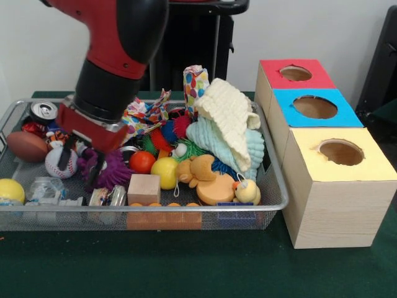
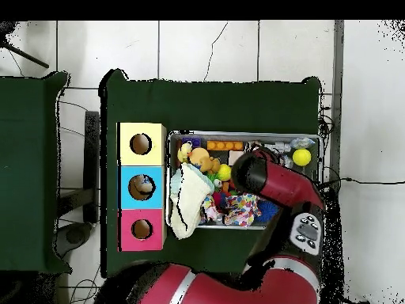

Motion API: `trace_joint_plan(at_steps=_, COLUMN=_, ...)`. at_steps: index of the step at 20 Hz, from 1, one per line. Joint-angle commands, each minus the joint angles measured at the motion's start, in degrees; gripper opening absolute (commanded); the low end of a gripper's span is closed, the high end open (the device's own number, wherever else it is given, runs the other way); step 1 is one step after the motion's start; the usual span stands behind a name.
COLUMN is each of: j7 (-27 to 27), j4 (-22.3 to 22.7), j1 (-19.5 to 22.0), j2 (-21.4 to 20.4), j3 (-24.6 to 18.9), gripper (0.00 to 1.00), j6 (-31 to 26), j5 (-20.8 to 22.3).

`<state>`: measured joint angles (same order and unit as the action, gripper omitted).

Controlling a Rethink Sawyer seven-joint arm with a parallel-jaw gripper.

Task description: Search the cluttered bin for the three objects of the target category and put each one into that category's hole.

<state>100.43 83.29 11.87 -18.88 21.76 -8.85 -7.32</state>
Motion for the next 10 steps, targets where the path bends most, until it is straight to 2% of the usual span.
trace_joint_plan(at_steps=1, j7=-4.2, j4=0.1, j1=9.9, j2=2.9, j3=-6.8, gripper=1.00, j6=-2.3, j5=9.2)
trace_joint_plan(at_steps=5, j7=-5.3, j4=-0.2, j1=13.9, j2=2.5, j3=-8.7, gripper=1.00, j6=-0.1, j5=14.7)
trace_joint_plan(at_steps=10, j7=-0.7, j4=-0.2, j1=15.8, j2=6.3, j3=-10.0, gripper=1.00, j6=2.5, j5=17.8)
